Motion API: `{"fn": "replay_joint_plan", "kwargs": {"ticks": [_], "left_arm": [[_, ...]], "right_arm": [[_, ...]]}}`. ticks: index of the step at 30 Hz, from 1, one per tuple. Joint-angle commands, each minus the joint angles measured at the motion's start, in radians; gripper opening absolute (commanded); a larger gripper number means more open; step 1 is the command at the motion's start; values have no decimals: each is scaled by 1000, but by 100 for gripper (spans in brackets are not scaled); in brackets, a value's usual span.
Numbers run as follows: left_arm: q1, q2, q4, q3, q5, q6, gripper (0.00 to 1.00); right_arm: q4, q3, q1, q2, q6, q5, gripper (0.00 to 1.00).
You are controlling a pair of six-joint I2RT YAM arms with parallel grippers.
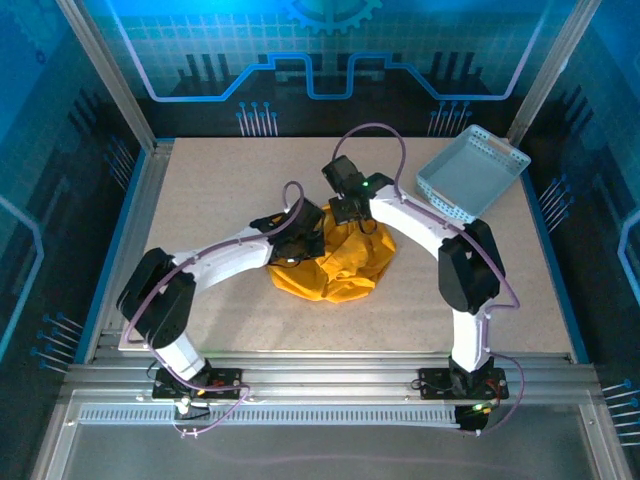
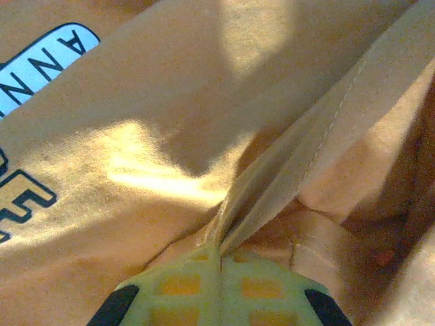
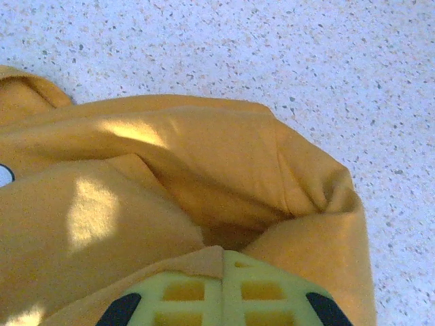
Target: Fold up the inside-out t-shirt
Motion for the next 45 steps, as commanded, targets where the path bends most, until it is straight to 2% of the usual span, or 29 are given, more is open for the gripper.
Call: {"fn": "replay_joint_plan", "kwargs": {"ticks": [1,3,9,12,17,20,21,22,23,25,27,31,34,41,45], "left_arm": [[2,-98,49,-61,30,57,0],[3,-151,90,-107,47,81,0],[1,-257,157,-222,104,168,0],[1,-268,163,-242,123,202,0],[0,-242,83,-207,79,273,1],[0,-226,29,-182,21,314,7],[0,-216,10,-171,-2,321,13],[0,-206,-21,-154,-30,319,24],[0,-194,-52,-132,-51,311,31],[-8,-179,-113,-76,-70,281,33],[-30,-190,-152,-32,-101,219,39],[-84,-213,-103,0,-58,96,49],[-85,-182,-74,1,-53,-28,57],[-71,-57,-84,75,-103,-180,62],[-53,-35,-68,89,-126,-217,64]], "right_arm": [[-80,35,-12,-78,-24,26,0],[-98,38,-38,-113,-21,-22,0],[-105,40,-141,-167,57,-269,0],[-117,52,-158,-138,85,-299,0],[-108,46,-146,-85,89,-283,0],[-102,53,-144,-65,77,-255,0],[-103,65,-141,-58,66,-238,0],[-104,78,-139,-46,53,-234,0],[-101,89,-134,-39,39,-244,0],[-99,116,-115,-20,23,-278,1],[-103,139,-88,-13,24,-297,1],[-107,136,-62,-41,95,-332,2],[-87,91,-48,-106,157,-362,2],[-55,7,26,-263,245,-349,0],[-58,-34,86,-337,268,-284,0]]}}
